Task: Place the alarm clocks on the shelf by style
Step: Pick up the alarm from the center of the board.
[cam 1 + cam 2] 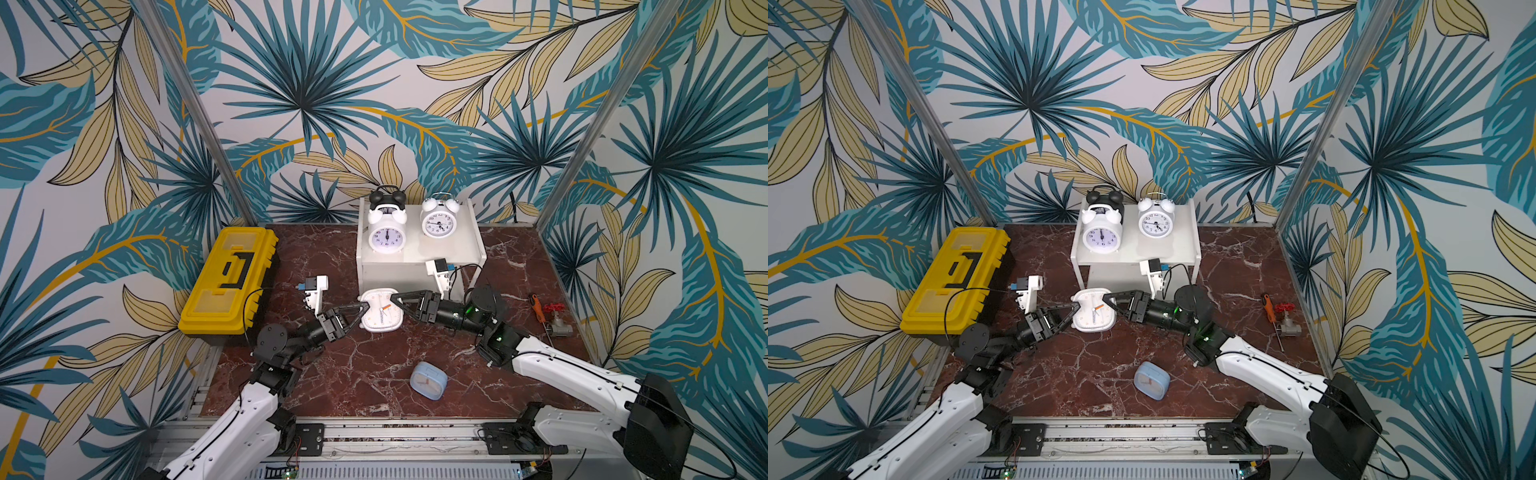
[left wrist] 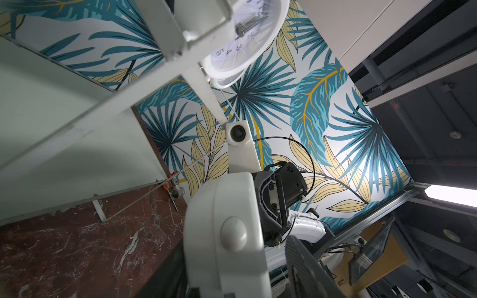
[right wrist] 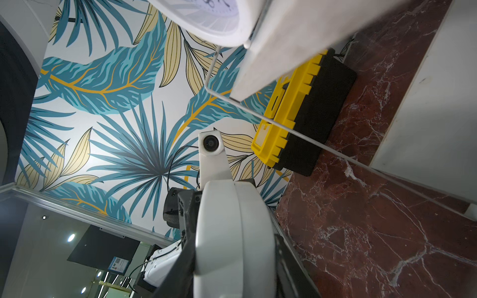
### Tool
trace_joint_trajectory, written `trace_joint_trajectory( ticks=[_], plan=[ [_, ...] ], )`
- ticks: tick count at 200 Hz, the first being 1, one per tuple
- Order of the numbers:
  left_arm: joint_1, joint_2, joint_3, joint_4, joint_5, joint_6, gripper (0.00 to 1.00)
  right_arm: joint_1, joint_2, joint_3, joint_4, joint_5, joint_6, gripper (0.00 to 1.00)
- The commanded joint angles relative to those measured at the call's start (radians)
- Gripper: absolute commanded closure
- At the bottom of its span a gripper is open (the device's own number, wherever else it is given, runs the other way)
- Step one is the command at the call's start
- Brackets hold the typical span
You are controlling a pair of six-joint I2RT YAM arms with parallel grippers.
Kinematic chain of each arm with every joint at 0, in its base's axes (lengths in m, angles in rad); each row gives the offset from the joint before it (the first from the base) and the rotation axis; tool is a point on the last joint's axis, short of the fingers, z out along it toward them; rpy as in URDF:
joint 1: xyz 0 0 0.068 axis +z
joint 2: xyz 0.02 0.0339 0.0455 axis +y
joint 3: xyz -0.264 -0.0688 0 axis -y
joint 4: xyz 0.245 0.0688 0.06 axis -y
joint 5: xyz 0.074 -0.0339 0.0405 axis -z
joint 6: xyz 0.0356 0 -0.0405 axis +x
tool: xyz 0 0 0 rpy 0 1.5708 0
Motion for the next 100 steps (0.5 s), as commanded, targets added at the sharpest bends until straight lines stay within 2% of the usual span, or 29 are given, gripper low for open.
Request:
trace_joint_trajectory(
  ticks=[1,26,34,51,65,78,100],
  plan=[
    [-0.003,0.007,-0.031,0.100,-0.020,-0.015,0.51,-0.005,0.026,-0.019,0.059,0.006,0.044,0.84],
    [-0.003,0.010,-0.030,0.102,-0.031,-0.020,0.63,-0.005,0.034,-0.003,0.056,0.002,0.038,0.81],
    [-0.004,0.009,-0.031,0.095,-0.041,-0.020,0.66,-0.004,0.036,-0.002,0.052,0.006,0.034,0.76],
    [-0.003,0.004,-0.034,0.080,-0.061,-0.021,0.71,0.008,0.027,-0.015,0.073,0.029,0.021,0.45],
    [-0.003,0.000,-0.044,0.082,-0.086,-0.030,0.73,0.038,0.009,-0.026,0.078,0.083,-0.013,0.29],
    [-0.003,-0.006,-0.061,0.100,-0.115,-0.042,0.74,0.085,-0.007,-0.037,0.061,0.161,-0.047,0.24],
    [-0.004,-0.017,-0.087,0.129,-0.160,-0.059,0.74,0.143,-0.013,-0.085,0.139,0.269,-0.060,0.22]
  ],
)
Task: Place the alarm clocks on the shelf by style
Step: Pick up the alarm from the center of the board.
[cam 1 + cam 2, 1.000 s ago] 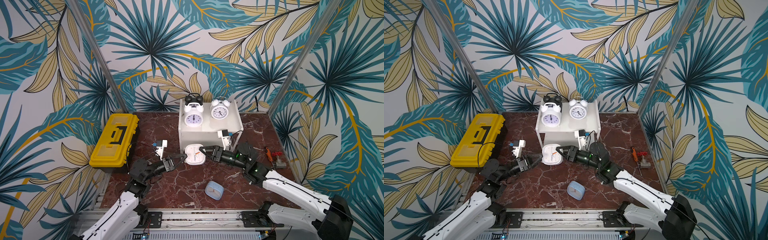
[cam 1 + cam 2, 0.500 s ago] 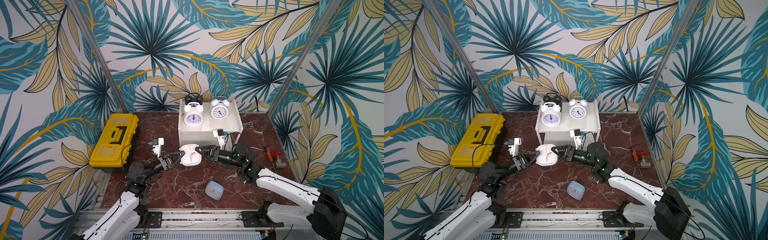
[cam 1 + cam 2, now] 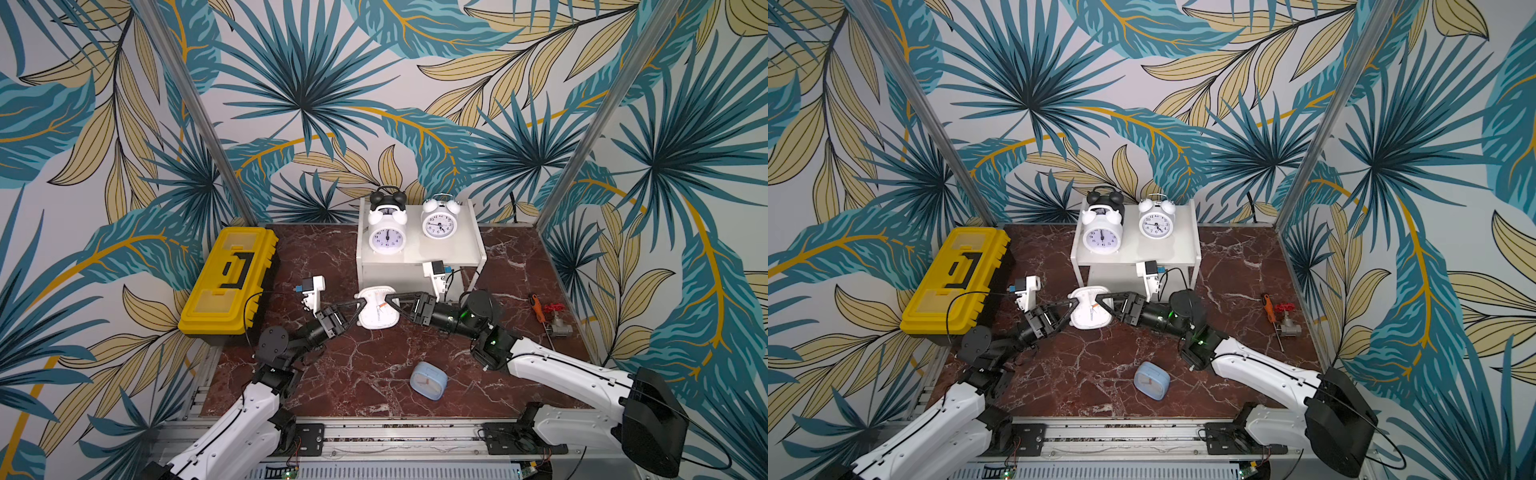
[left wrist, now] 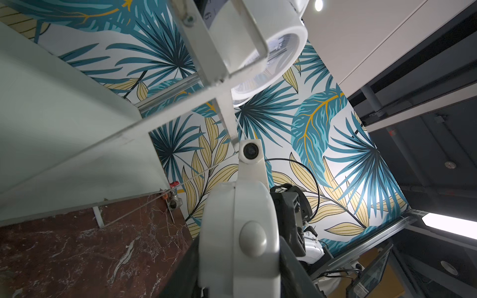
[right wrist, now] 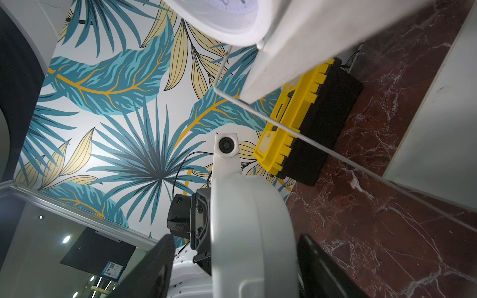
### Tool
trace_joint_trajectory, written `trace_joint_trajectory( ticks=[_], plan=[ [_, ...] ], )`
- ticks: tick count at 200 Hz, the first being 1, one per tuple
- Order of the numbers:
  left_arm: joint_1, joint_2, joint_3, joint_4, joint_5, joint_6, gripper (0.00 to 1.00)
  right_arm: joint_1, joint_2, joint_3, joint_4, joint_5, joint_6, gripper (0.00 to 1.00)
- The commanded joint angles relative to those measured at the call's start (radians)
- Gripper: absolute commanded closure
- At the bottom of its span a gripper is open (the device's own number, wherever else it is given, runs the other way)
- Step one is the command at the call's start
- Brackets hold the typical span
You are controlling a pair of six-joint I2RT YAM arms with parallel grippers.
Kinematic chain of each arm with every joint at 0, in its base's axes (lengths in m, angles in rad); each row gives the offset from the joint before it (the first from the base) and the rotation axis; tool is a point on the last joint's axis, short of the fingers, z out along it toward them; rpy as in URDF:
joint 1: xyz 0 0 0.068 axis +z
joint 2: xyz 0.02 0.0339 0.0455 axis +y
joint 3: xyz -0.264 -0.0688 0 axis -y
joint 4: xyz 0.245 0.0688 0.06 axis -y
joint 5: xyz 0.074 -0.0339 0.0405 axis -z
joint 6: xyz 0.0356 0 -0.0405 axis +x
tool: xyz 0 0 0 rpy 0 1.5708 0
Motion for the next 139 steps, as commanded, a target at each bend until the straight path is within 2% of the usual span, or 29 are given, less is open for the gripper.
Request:
trace_joint_trajectory(
  ticks=[1,22,38,72,107,139],
  plan=[
    [-0.004,-0.025,-0.045,0.082,-0.068,-0.010,0.74,0.051,-0.022,-0.062,0.081,0.148,-0.027,0.22],
    [-0.003,-0.031,-0.059,0.103,-0.087,-0.025,0.74,0.090,-0.003,-0.132,0.239,0.238,-0.005,0.22],
    [-0.004,-0.031,-0.065,0.113,-0.092,-0.033,0.74,0.109,0.026,-0.151,0.319,0.257,0.007,0.25],
    [-0.003,-0.033,-0.076,0.129,-0.096,-0.046,0.74,0.127,0.091,-0.145,0.423,0.239,0.019,0.42],
    [-0.004,-0.044,-0.093,0.135,-0.112,-0.054,0.74,0.138,0.122,-0.126,0.441,0.215,0.018,0.55],
    [-0.004,-0.056,-0.099,0.122,-0.115,-0.051,0.74,0.145,0.121,-0.111,0.413,0.203,0.010,0.63]
  ],
)
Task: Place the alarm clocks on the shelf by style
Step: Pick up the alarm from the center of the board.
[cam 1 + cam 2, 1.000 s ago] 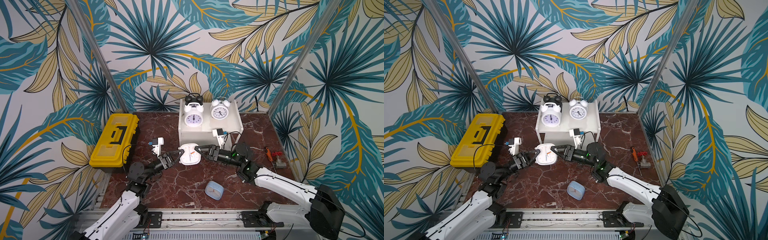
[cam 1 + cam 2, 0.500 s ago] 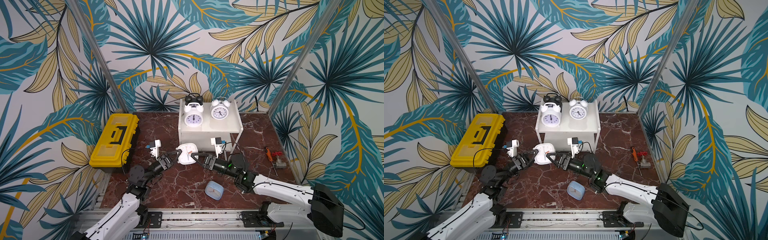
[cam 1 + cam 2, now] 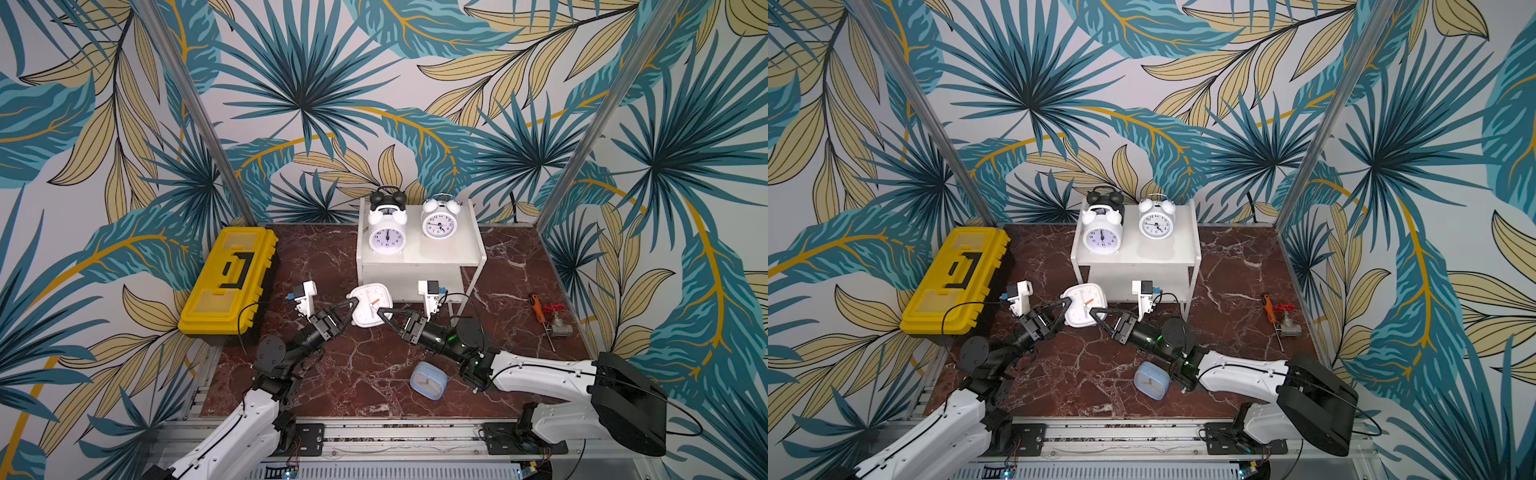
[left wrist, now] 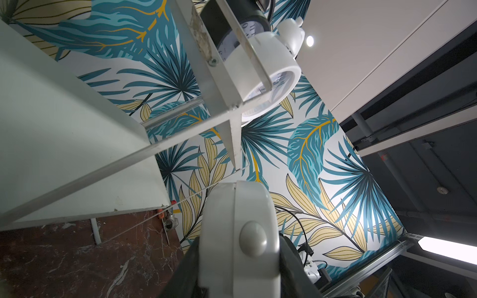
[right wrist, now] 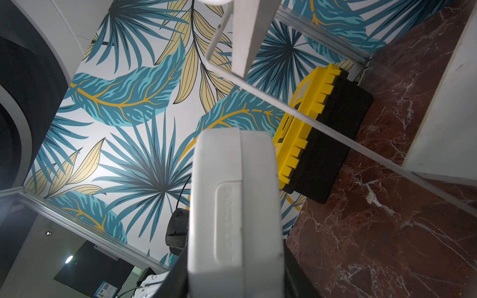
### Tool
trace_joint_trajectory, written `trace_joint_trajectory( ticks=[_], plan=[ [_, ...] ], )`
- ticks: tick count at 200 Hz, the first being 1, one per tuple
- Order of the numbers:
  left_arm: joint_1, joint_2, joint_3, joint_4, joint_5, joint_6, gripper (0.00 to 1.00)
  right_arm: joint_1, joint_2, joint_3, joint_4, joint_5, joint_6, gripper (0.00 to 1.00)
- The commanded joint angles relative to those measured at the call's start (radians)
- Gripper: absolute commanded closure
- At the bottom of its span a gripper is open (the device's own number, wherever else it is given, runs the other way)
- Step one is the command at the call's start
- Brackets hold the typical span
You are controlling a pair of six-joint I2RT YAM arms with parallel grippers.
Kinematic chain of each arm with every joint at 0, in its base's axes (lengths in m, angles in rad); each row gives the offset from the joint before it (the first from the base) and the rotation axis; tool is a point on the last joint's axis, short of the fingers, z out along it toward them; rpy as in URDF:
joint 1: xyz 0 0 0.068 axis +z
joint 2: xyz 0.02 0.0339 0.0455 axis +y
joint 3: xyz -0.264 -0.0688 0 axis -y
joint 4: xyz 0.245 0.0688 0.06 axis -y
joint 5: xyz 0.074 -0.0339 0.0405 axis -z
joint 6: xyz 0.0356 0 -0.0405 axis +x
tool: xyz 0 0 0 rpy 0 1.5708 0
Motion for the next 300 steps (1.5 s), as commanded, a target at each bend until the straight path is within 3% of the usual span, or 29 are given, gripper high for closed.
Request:
trace_joint_trajectory(
  ticks=[1,29,45,69,99,128,153,177,201,300],
  plan=[
    [-0.002,-0.019,-0.030,0.038,-0.017,0.002,0.74,0.014,-0.001,0.023,0.041,-0.016,-0.012,0.64],
    [-0.003,-0.033,-0.031,0.017,-0.028,0.011,0.69,0.014,-0.011,0.049,-0.022,-0.042,-0.021,0.69],
    [-0.001,-0.046,-0.027,-0.009,-0.027,0.027,0.44,0.014,-0.033,0.072,-0.101,-0.063,-0.038,0.71],
    [0.005,-0.080,0.020,-0.147,0.011,0.079,0.22,0.012,-0.089,0.117,-0.296,-0.085,-0.085,0.74],
    [0.045,-0.098,0.099,-0.291,0.147,0.158,0.06,-0.013,-0.171,0.209,-0.635,-0.166,-0.198,0.74],
    [0.072,-0.066,0.156,-0.366,0.275,0.208,0.05,-0.121,-0.177,0.285,-0.827,-0.428,-0.243,0.73],
    [0.075,0.002,0.189,-0.245,0.400,0.163,0.04,-0.243,-0.172,0.292,-0.851,-0.570,-0.207,0.74],
    [0.078,0.061,0.218,-0.178,0.459,0.134,0.04,-0.279,-0.154,0.320,-0.833,-0.668,-0.191,0.74],
    [0.080,0.088,0.218,-0.113,0.463,0.107,0.02,-0.283,-0.131,0.359,-0.868,-0.715,-0.214,0.74],
    [0.100,0.065,0.205,-0.147,0.444,0.137,0.00,-0.286,-0.090,0.368,-0.849,-0.754,-0.214,0.74]
  ],
)
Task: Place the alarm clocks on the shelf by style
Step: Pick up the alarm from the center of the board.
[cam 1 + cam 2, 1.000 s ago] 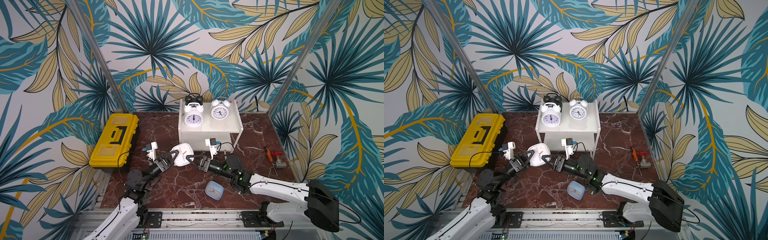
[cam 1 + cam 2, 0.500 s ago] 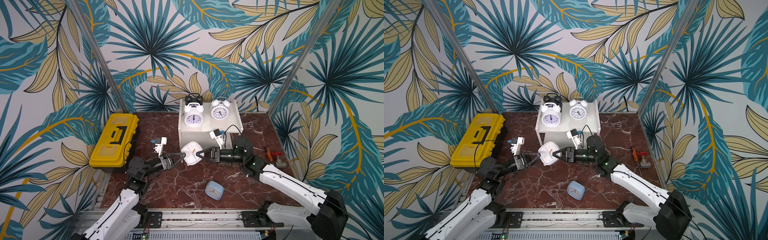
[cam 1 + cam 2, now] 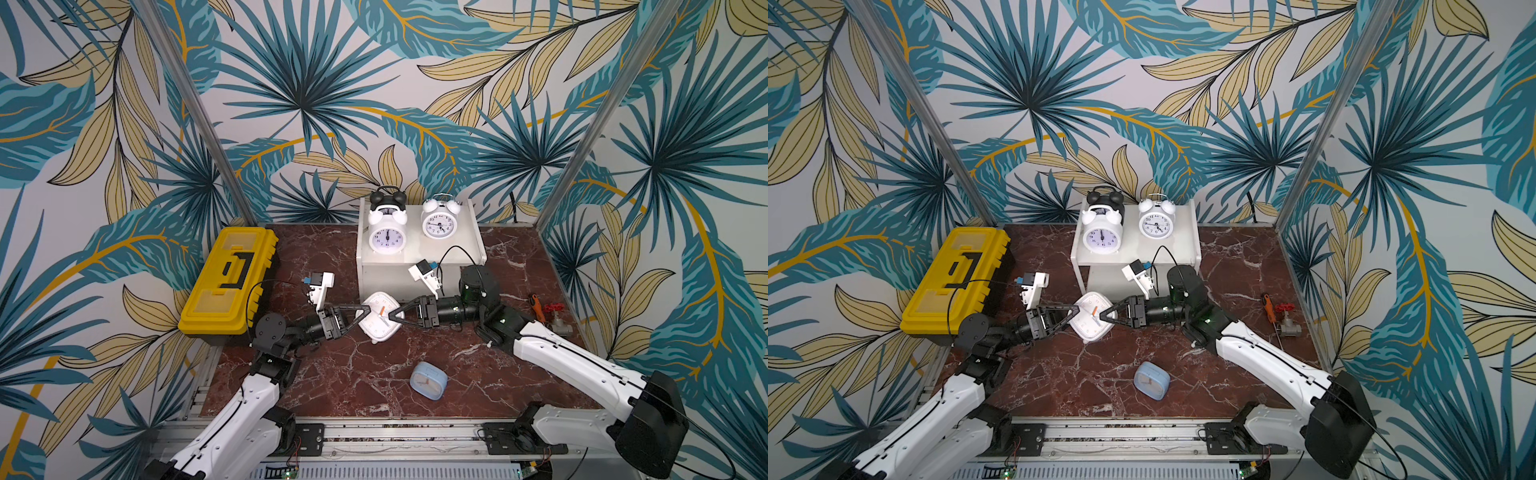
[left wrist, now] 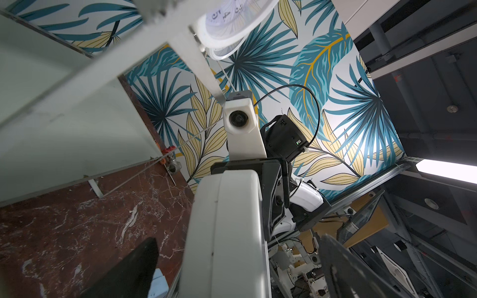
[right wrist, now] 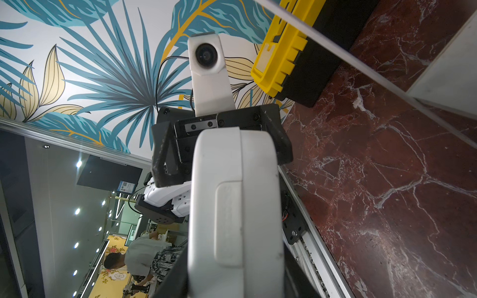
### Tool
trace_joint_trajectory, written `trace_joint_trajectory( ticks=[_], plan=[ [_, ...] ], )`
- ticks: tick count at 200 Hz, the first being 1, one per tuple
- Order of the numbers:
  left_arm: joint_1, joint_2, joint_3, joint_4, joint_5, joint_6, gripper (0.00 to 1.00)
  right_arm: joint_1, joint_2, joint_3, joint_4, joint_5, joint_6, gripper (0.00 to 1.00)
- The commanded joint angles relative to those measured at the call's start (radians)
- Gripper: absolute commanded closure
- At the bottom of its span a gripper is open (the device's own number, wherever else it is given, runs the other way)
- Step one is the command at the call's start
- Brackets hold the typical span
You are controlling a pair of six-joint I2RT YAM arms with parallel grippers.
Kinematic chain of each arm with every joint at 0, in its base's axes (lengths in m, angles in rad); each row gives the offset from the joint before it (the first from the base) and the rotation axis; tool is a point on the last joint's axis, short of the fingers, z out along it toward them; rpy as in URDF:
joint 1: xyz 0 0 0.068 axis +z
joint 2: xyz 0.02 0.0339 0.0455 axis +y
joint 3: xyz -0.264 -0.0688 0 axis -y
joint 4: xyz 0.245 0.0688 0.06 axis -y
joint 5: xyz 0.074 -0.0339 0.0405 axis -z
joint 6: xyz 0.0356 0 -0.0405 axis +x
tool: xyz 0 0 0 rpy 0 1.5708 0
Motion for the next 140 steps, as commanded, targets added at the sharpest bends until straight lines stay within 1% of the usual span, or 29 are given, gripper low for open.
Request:
trace_joint_trajectory(
  ticks=[1,11,21,29,41,51,66,90,111,120,140],
  plan=[
    [0.008,-0.023,0.037,0.001,0.014,0.027,0.00,-0.002,0.005,0.019,0.026,-0.032,-0.016,0.74],
    [0.008,-0.024,0.040,-0.013,0.017,0.027,0.04,-0.002,0.006,0.017,0.032,-0.032,-0.011,0.74],
    [0.009,-0.023,0.040,-0.022,0.022,0.028,0.10,-0.002,0.008,0.014,0.037,-0.033,-0.008,0.74],
    [0.008,-0.023,0.040,-0.022,0.026,0.027,0.17,-0.002,0.008,0.011,0.041,-0.032,-0.008,0.74],
    [0.010,-0.024,0.035,-0.012,0.019,0.020,0.30,-0.003,0.008,0.010,0.039,-0.031,-0.011,0.74],
    [0.010,-0.024,0.028,0.004,0.016,0.011,0.37,-0.002,0.008,0.010,0.037,-0.028,-0.013,0.74],
    [0.010,-0.023,0.021,0.044,0.011,-0.011,0.43,-0.003,0.007,0.008,0.043,-0.026,-0.010,0.74],
    [0.010,-0.022,0.020,0.096,0.000,-0.038,0.58,-0.002,0.006,-0.001,0.067,-0.020,0.001,0.74],
    [0.011,-0.022,0.013,0.123,-0.019,-0.055,0.67,-0.002,0.007,-0.009,0.100,-0.012,0.025,0.73],
    [0.010,-0.020,0.002,0.145,-0.036,-0.069,0.71,-0.003,0.006,-0.010,0.109,-0.008,0.031,0.70],
    [0.011,-0.014,-0.023,0.192,-0.063,-0.094,0.74,-0.002,-0.002,-0.014,0.105,0.016,0.032,0.60]
  ],
)
